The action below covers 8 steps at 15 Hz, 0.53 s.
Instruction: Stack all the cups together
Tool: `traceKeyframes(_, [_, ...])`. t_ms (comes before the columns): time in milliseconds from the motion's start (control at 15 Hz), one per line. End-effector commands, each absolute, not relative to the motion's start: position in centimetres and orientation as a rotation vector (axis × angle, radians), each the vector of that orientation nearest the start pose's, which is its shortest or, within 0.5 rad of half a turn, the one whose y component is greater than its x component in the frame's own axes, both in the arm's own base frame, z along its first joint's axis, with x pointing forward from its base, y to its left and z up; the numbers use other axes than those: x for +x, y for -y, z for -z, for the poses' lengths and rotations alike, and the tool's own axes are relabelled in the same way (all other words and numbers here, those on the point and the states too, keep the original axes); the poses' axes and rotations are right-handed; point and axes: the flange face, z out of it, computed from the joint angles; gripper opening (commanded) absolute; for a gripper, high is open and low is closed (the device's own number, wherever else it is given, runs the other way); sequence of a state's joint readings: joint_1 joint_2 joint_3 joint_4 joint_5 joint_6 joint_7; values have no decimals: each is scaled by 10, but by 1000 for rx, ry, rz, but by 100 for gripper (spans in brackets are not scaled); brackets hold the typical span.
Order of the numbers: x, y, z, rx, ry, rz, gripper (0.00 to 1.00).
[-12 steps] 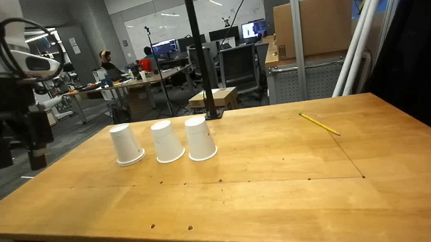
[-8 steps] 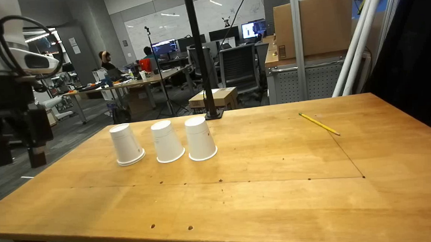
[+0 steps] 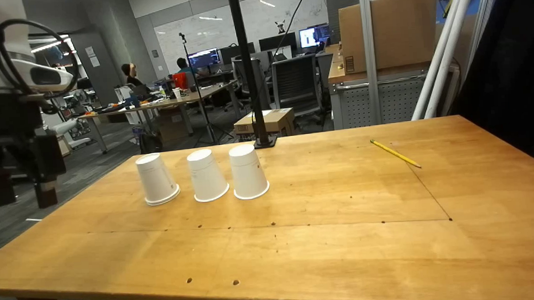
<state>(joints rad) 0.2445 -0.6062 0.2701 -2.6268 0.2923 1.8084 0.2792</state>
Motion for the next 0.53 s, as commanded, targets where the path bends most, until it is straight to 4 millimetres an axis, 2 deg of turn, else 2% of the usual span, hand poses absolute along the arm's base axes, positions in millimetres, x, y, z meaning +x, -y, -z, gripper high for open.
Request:
traceKeyframes(0, [286, -184, -416, -3081, 111, -393, 100])
traceKeyframes(267, [305, -174, -414, -3093, 119, -357, 100])
traceKeyframes(467, [325, -151, -414, -3094, 97, -285, 100])
